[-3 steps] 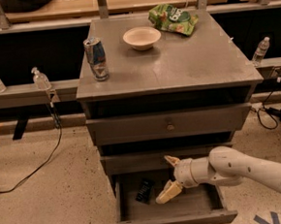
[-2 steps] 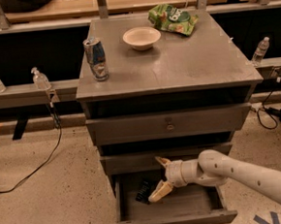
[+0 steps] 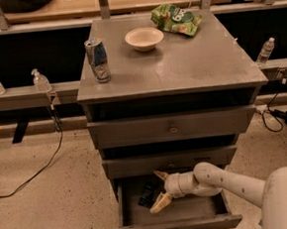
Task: Pick rxbar blueberry from bottom drawer and place on counter
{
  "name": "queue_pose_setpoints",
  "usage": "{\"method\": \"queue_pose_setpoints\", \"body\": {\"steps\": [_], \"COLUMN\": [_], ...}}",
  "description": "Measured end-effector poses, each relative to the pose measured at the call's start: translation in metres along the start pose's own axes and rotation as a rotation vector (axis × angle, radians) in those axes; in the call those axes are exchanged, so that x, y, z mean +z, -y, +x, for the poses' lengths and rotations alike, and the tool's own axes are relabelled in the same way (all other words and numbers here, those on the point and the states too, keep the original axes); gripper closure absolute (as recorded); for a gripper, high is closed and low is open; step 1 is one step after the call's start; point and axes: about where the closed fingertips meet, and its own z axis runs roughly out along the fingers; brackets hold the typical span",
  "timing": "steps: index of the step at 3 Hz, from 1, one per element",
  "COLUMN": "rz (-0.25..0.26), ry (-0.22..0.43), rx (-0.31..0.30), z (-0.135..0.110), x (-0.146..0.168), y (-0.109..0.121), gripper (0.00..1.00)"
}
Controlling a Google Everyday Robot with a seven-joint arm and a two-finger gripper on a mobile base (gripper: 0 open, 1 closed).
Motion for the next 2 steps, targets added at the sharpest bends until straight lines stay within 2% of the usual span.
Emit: {"method": "queue_pose_setpoints", "body": {"steps": [1,2], "rz": [0.003,0.036], "ry": [-0.089,-0.182], "rx": [0.024,0.065], "z": [0.032,0.063], "x": [0.015,0.039], "y": [0.005,0.007], "gripper": [0.00,0.18]}}
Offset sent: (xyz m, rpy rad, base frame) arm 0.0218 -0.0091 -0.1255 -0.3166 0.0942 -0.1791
